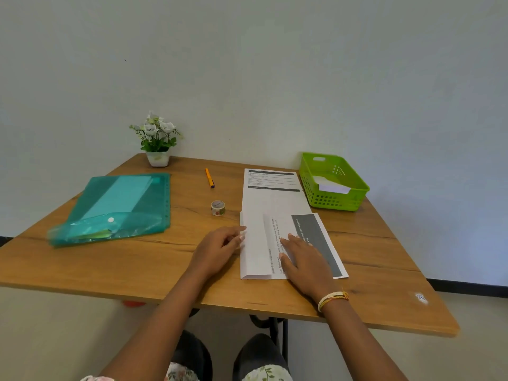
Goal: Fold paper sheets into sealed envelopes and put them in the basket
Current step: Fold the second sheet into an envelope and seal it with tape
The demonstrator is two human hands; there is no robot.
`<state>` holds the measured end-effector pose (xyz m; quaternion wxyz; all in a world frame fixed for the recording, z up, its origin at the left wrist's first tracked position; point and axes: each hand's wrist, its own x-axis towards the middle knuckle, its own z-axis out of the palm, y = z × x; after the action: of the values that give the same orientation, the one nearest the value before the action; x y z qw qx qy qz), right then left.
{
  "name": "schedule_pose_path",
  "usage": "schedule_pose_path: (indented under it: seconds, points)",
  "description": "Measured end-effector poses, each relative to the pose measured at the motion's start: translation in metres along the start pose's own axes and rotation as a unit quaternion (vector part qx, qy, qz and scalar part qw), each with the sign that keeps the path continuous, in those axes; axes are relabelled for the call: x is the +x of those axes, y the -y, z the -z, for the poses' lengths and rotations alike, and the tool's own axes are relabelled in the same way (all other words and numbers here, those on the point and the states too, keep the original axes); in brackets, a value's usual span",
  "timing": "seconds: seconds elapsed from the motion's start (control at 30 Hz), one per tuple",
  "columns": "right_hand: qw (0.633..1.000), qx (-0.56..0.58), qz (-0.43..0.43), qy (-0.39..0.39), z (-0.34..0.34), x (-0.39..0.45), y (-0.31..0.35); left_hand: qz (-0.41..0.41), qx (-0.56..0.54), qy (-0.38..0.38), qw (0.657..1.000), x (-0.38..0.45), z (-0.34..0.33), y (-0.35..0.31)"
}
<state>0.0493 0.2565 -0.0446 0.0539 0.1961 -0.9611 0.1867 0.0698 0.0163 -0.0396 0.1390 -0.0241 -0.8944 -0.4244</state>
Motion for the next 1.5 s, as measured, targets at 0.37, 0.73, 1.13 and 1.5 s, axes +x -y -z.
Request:
schedule_pose_path:
  seconds: [0.37,0.73,1.13,1.5]
  points:
    - [0.999,0.029,-0.020,-0.040,-0.011,-0.001,0.034,-0.003,0.133,-0.008,0.991,0.003,-0.005,0.003]
    - [0.994,0.044,0.097,0.028,-0.024,-0.015,0.070,-0.023,0.293,0.000,0.956,0.001,-0.009,0.002]
    - [0.994,0.057,0.087,0.044,-0.023,-0.015,0.064,0.002,0.325,0.135,0.936,0.026,0.004,0.017]
    - [0.994,0.059,0.080,0.051,-0.022,-0.015,0.063,0.029,0.349,0.163,0.922,0.048,0.003,0.012]
